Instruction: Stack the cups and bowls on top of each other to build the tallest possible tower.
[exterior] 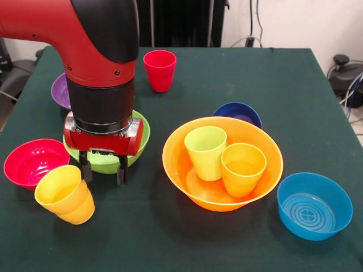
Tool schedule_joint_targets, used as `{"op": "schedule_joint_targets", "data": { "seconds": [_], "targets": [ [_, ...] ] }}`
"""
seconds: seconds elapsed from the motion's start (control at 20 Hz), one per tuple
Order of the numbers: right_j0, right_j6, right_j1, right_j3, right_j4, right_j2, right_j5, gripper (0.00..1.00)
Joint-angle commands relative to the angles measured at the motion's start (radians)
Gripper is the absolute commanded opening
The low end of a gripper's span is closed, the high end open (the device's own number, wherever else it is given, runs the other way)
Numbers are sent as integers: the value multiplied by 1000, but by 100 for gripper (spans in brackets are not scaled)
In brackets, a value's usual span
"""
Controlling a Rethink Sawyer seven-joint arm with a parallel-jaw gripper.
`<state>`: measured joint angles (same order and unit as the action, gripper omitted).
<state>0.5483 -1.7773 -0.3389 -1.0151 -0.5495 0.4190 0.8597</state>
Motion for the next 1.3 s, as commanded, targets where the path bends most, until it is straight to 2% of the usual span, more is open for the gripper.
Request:
{"op": "schedule_joint_targets", "data": {
  "seconds": [0.05, 0.75, 1.3],
  "targets": [
    [-29, 241, -51, -35, -13, 27, 139, 100],
    [-26, 233, -85, -50, -9, 31, 155, 100],
    [-27, 196, -15, -53, -35, 31, 50, 100]
  ]
}}
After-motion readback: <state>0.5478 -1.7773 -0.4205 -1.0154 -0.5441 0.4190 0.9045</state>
